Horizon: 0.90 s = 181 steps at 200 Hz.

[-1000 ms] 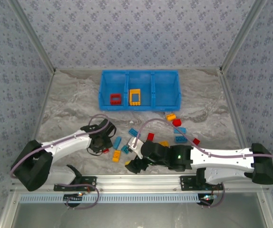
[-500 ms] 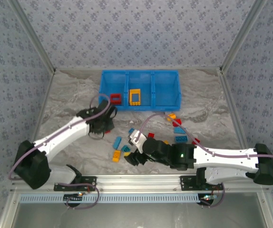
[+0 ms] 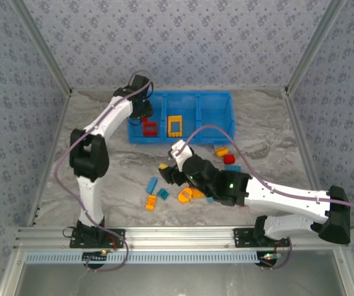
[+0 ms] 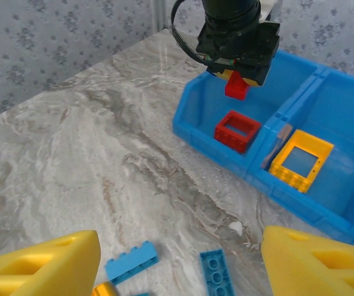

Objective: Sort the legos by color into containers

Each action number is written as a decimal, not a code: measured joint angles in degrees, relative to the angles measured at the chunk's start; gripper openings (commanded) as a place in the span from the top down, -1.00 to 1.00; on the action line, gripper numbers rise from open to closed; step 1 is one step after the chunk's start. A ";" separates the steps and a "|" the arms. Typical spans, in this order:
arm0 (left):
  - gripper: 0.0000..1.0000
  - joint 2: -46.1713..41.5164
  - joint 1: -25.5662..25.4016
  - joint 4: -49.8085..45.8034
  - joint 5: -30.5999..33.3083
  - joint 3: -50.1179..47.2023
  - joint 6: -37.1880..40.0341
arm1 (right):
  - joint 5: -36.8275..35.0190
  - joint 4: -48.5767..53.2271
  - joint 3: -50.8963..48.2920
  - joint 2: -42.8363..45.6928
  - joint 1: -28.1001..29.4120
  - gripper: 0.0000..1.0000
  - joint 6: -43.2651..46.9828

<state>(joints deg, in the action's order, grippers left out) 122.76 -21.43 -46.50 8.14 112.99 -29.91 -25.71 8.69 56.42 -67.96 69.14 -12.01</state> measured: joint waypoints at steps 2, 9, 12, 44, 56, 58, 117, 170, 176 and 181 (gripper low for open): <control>0.73 0.83 0.02 -0.13 -0.02 1.03 0.20 | 0.07 -0.02 0.00 -0.04 -0.24 -0.44 0.00; 0.73 3.45 0.11 -0.57 -0.02 4.20 0.85 | 0.35 -0.15 0.02 -0.22 -1.01 -0.44 -0.02; 0.73 4.46 0.15 -0.79 -0.04 5.38 1.09 | 0.50 -0.15 0.02 -0.22 -1.31 -0.44 -0.02; 0.70 13.49 0.35 -4.07 -0.04 16.22 2.54 | 1.31 -0.17 0.02 -0.42 -3.41 -0.44 -0.46; 0.64 15.43 0.44 -4.70 -0.07 17.75 2.75 | 1.42 -0.17 0.02 -0.42 -3.82 -0.44 -0.61; 0.63 15.67 0.44 -4.76 -0.07 17.81 2.80 | 1.46 -0.17 0.02 -0.42 -3.89 -0.44 -0.66; 0.28 18.49 1.53 -5.68 -2.84 19.30 3.56 | 1.49 1.55 -0.46 -0.46 -6.36 -0.46 -3.65; 0.06 18.45 1.49 -6.45 -3.91 19.30 3.93 | 2.67 7.34 -1.68 -2.56 -10.19 -0.44 -5.92; 0.02 18.36 1.42 -6.49 -3.91 19.30 3.91 | 2.93 7.87 -1.92 -2.56 -10.49 -0.44 -6.19; -0.01 18.21 1.40 -6.49 -3.91 19.30 3.89 | 3.23 8.39 -2.08 -2.56 -10.80 -0.44 -6.38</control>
<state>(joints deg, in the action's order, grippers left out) 140.97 -20.03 -52.99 4.23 132.29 -26.02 -22.48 17.08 54.35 -70.52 58.35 -18.39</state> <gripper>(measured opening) 0.470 0.721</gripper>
